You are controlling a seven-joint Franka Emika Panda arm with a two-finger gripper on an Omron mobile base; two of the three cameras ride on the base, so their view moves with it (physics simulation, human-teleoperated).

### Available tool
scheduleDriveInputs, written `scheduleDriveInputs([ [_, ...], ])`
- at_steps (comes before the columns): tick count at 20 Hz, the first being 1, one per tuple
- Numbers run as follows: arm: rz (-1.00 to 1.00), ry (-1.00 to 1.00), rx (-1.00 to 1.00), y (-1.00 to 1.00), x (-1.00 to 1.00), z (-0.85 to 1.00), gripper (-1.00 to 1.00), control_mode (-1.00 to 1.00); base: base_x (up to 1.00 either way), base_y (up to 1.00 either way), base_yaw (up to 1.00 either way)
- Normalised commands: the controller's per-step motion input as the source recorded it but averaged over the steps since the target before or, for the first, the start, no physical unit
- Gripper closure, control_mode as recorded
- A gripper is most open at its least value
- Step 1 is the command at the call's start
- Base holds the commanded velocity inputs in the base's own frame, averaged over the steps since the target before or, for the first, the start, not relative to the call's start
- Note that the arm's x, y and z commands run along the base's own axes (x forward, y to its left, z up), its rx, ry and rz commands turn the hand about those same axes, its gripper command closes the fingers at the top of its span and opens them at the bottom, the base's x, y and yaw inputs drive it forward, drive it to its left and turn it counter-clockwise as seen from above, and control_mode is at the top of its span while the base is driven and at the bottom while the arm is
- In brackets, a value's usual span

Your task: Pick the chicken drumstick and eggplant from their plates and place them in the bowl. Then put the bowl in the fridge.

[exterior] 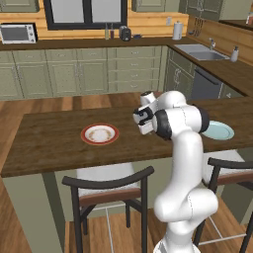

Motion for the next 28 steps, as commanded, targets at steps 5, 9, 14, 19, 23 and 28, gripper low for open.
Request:
scheduleDriveInputs([
  [5, 0.0, 0.0, 0.0, -0.08, 0.02, -0.15, 1.0, -1.0, 0.0, 0.0, 0.0],
  [9, 0.0, 0.0, 0.0, -0.02, 0.05, -0.19, 1.0, -1.0, 0.0, 0.0, 0.0],
  [14, 0.02, 0.0, 0.0, -0.03, 0.0, -0.04, 1.0, -1.0, 0.0, 0.0, 0.0],
  [19, 0.02, 0.0, 0.0, 0.0, -0.1, 0.38, 1.0, -1.0, 0.0, 0.0, 0.0],
  [23, 0.13, 0.1, -0.06, 0.14, -0.18, 0.88, 1.0, -1.0, 0.0, 0.0, 0.0],
  [28, 0.19, 0.14, -0.18, 0.2, -0.14, 0.95, 1.0, -1.0, 0.0, 0.0, 0.0],
])
